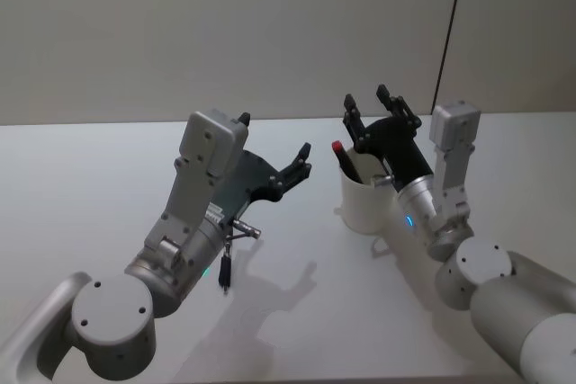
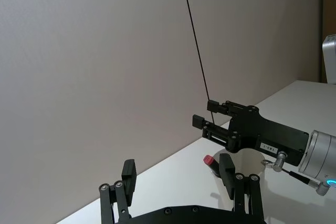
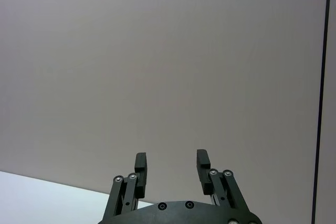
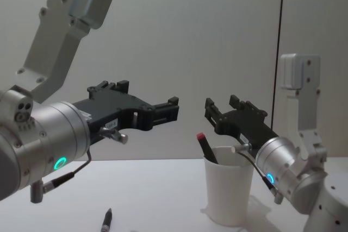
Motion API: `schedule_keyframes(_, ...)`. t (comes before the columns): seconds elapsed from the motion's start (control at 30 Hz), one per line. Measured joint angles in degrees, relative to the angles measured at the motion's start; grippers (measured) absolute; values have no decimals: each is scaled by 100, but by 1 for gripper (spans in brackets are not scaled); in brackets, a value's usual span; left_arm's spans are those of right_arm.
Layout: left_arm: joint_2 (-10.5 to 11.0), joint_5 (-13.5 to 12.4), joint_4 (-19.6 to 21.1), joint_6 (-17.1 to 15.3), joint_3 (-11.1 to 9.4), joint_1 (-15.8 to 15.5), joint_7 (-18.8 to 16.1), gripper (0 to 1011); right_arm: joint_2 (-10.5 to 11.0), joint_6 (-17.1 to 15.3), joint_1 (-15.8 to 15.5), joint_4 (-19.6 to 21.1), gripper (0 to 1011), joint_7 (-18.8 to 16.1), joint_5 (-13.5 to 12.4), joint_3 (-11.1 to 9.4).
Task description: Place the pen into the pen holder.
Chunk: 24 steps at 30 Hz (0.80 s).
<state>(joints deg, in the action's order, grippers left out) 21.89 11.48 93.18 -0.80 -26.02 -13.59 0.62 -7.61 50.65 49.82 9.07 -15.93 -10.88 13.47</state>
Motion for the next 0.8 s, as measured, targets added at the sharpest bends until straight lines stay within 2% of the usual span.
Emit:
schedule_keyframes(0.1, 0, 0, 0, 0, 0, 0, 0, 1004, 6, 0, 0, -11, 657, -13, 20, -16)
schedule_keyframes(0.2, 0, 0, 0, 0, 0, 0, 0, 1004, 17, -20, -1, -2, 716, -26, 32, -33)
schedule_keyframes(0.23, 0, 0, 0, 0, 0, 0, 0, 1004, 28, -56, -15, 33, 778, -34, 38, -51)
schedule_keyframes(0.4, 0, 0, 0, 0, 0, 0, 0, 1004, 90, -296, -142, 342, 905, -48, 66, -111)
schedule_keyframes(0.43, 0, 0, 0, 0, 0, 0, 0, 1004, 128, -460, -249, 589, 952, -48, 81, -138)
schedule_keyframes(0.5, 0, 0, 0, 0, 0, 0, 0, 1004, 165, -608, -367, 796, 977, -47, 91, -161)
schedule_keyframes(0.53, 0, 0, 0, 0, 0, 0, 0, 1004, 212, -838, -514, 1174, 1001, -41, 104, -189)
schedule_keyframes(0.73, 0, 0, 0, 0, 0, 0, 0, 1004, 372, -1570, -968, 2175, 1001, -29, 157, -294)
schedule_keyframes(0.77, 0, 0, 0, 0, 0, 0, 0, 1004, 422, -1757, -1102, 2470, 1001, -25, 181, -329)
schedule_keyframes(0.8, 0, 0, 0, 0, 0, 0, 0, 1004, 438, -1848, -1141, 2551, 1001, -22, 195, -340)
